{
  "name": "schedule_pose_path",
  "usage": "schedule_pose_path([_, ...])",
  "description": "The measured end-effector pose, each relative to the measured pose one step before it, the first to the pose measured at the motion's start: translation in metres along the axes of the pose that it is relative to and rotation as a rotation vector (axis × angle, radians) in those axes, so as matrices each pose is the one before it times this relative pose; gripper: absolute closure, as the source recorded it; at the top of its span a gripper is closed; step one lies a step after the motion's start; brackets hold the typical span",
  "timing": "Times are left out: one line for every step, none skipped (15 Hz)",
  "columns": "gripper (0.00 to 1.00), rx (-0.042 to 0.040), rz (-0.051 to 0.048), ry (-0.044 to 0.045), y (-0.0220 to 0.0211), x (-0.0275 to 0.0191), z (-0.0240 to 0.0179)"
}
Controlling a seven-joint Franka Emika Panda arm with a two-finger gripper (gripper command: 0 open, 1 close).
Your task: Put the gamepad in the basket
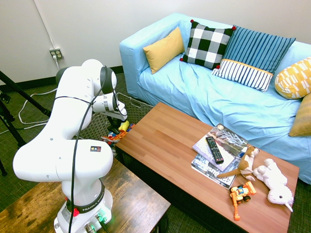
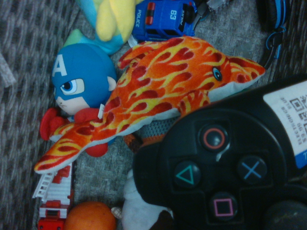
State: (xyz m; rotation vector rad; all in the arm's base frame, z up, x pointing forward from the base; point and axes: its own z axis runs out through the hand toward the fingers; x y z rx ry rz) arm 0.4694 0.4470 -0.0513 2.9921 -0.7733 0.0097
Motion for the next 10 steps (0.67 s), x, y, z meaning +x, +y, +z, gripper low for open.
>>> schedule_pose_path([0.0, -0.00272, -0.00013, -0.00059, -0.00336, 0.00012, 0.00121])
schedule_pose_path([0.0, 0.0013, -0.00006, 0.00015, -0.00331, -0.00043, -0.00063])
schedule_pose_path([0.0, 0.00193, -0.0022, -0.0011, -0.00186, -0.00085, -0.00035])
schedule_pose_path([0.0, 0.00105, -0.00381, -0.00144, -0.00063, -0.00101, -0.00026])
schedule_pose_path([0.0, 0.00075, -0.00339, -0.00036, -0.0004, -0.00036, -0.00026])
schedule_pose_path([0.0, 0.00129, -0.00195, 0.00011, -0.00065, -0.00012, -0.00054])
schedule_pose_path([0.0, 0.00039, -0.00185, 0.00009, -0.00079, -0.00042, -0.00055])
schedule_pose_path([0.0, -0.00088, -0.00134, -0.00037, -0.00096, -0.00053, -0.00069])
schedule_pose_path([0.0, -0.00241, -0.00136, -0.00061, -0.00091, -0.0005, -0.00068])
schedule_pose_path([0.0, -0.00025, -0.00112, 0.00028, -0.00082, 0.00007, -0.00074])
